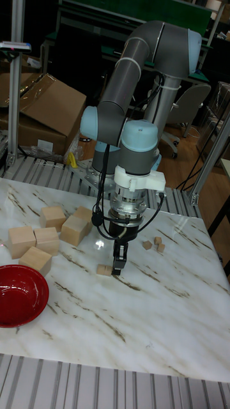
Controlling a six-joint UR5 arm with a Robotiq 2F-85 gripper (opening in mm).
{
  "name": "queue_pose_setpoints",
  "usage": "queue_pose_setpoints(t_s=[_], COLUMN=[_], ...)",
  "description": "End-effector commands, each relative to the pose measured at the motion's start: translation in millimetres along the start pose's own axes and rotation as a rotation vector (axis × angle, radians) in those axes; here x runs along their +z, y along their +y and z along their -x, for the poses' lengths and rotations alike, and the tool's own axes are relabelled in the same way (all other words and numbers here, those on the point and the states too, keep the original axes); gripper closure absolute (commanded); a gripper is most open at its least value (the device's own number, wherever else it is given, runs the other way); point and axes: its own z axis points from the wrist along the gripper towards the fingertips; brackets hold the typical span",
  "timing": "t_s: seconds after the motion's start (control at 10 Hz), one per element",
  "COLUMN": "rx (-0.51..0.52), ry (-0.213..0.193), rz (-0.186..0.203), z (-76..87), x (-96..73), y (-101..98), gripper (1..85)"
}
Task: Stack the blocks into a pyramid shape
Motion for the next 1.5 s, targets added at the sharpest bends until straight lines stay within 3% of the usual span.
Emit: queue_pose_setpoints(t_s=[0.0,0.7,1.3,1.4], rx=[0.01,0.027,0.033,0.031], ry=[-0.013,-0.036,-0.025,-0.033], rz=[-0.003,0.003,0.009,0.009], z=[1.8,5.4,1.3,3.6], x=[0.3,2.7,5.7,6.0], y=[-0.2,3.5,10.3,10.6], gripper=[72.7,72.3,71.7,67.7])
